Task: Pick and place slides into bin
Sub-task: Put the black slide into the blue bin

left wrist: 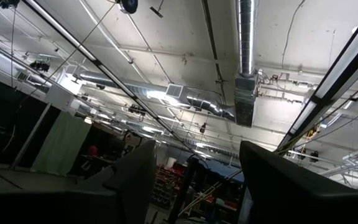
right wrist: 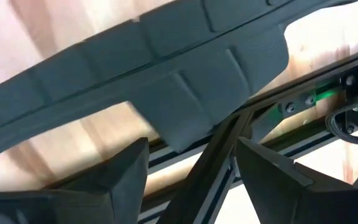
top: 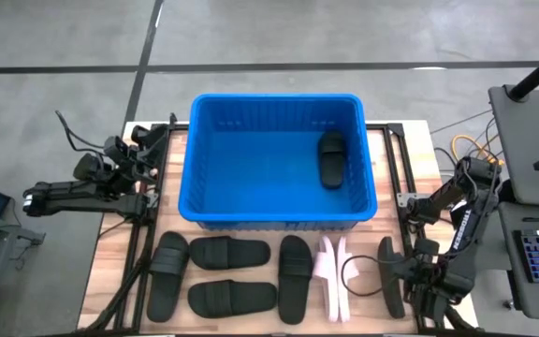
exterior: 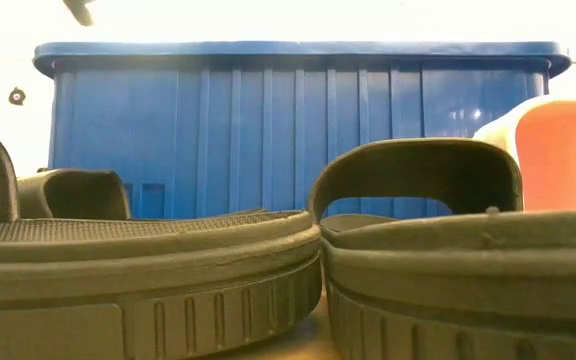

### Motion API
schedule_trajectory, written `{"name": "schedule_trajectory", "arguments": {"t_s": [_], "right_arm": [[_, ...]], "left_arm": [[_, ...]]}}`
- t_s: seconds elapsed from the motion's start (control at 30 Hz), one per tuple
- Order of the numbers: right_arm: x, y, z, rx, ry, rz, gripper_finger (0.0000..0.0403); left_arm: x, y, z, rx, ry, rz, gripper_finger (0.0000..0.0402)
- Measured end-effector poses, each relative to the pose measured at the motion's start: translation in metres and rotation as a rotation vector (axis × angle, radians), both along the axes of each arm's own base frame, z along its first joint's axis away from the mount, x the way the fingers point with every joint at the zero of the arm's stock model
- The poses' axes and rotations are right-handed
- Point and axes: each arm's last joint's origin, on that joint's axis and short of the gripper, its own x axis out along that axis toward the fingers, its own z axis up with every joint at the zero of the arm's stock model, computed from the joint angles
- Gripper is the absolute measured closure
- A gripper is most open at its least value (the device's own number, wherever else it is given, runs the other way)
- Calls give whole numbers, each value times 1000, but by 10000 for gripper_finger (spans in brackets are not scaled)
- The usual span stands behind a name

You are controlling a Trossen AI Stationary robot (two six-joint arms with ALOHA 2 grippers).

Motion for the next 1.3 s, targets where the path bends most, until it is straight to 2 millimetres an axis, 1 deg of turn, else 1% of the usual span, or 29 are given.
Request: {"name": "schedule_trajectory", "arguments": {"t_s": [0.13, 0.27, 0.4, 0.63, 0.67, 0.77, 0.83, 0.97, 1.13, 1.3], "right_arm": [[-1, -2, -6, -7, -3, -30, 172], [0, -2, -7, -12, -21, -26, 198], [1, -1, -4, -2, -30, -28, 251], [2, 3, 1, 11, -56, -49, 374], [2, 3, 2, 16, -58, -50, 383], [3, 6, 7, 31, -65, -51, 389], [4, 9, 13, 52, -72, -51, 391], [7, 17, 31, 107, -95, -52, 393], [13, 24, 65, 157, -206, -49, 394], [17, 25, 100, 166, -373, -77, 394]], "left_arm": [[0, 0, 0, 5, 3, 4, 185], [0, 0, 0, 21, 13, 17, 185], [0, 0, 0, 22, 13, 17, 185], [0, 0, 0, 22, 13, 17, 185], [0, 0, 0, 22, 13, 17, 185], [0, 0, 0, 22, 13, 17, 185], [0, 0, 0, 22, 12, 17, 185], [0, 0, 0, 22, 12, 17, 185], [0, 0, 0, 21, 12, 17, 185], [0, 0, 0, 19, 10, 15, 185]]}}
